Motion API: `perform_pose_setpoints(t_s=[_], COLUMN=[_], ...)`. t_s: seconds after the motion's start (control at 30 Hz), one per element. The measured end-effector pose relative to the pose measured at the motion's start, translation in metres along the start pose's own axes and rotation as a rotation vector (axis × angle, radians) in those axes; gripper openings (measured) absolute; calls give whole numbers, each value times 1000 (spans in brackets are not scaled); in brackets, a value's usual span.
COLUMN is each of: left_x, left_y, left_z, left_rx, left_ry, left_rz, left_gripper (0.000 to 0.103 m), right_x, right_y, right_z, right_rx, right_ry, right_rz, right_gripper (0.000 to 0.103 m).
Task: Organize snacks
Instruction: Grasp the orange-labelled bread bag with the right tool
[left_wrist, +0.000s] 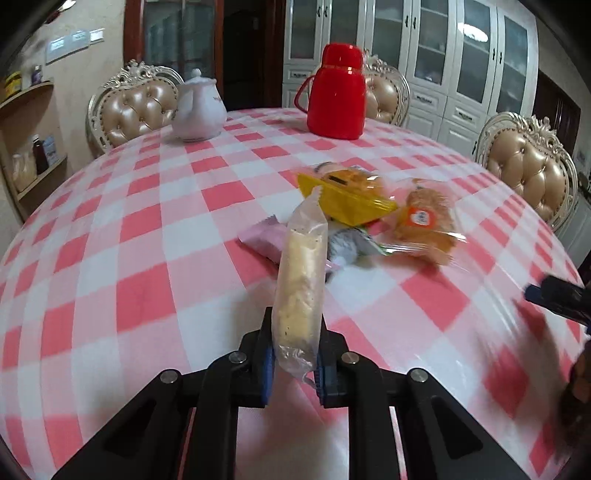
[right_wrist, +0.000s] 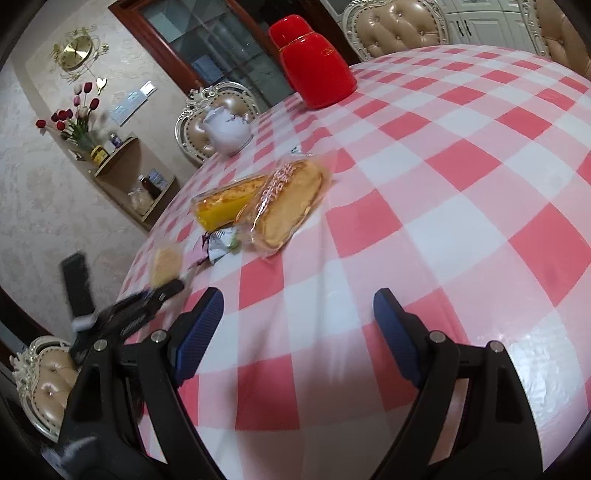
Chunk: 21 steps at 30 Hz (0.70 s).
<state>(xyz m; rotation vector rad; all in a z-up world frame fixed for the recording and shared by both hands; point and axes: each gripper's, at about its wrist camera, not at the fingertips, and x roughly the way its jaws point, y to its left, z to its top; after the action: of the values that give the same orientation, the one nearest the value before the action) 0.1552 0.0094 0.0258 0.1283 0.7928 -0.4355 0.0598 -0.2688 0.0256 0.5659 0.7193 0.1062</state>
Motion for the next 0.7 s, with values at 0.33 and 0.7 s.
perform_pose_setpoints(t_s=[0.33,0.7], left_x=[-46,-45], left_y=[6,24], left_z=[-25,-24], left_rx=[-193,-275], left_ry=[-77,-89], left_rz=[-7,-64], left_gripper=[18,18], right_x=[77,126], right_y=[32,66], right_z=[44,53], right_rx=[70,-111], right_ry=[-17,40], right_rz=[-95,-441], right_gripper=[85,63])
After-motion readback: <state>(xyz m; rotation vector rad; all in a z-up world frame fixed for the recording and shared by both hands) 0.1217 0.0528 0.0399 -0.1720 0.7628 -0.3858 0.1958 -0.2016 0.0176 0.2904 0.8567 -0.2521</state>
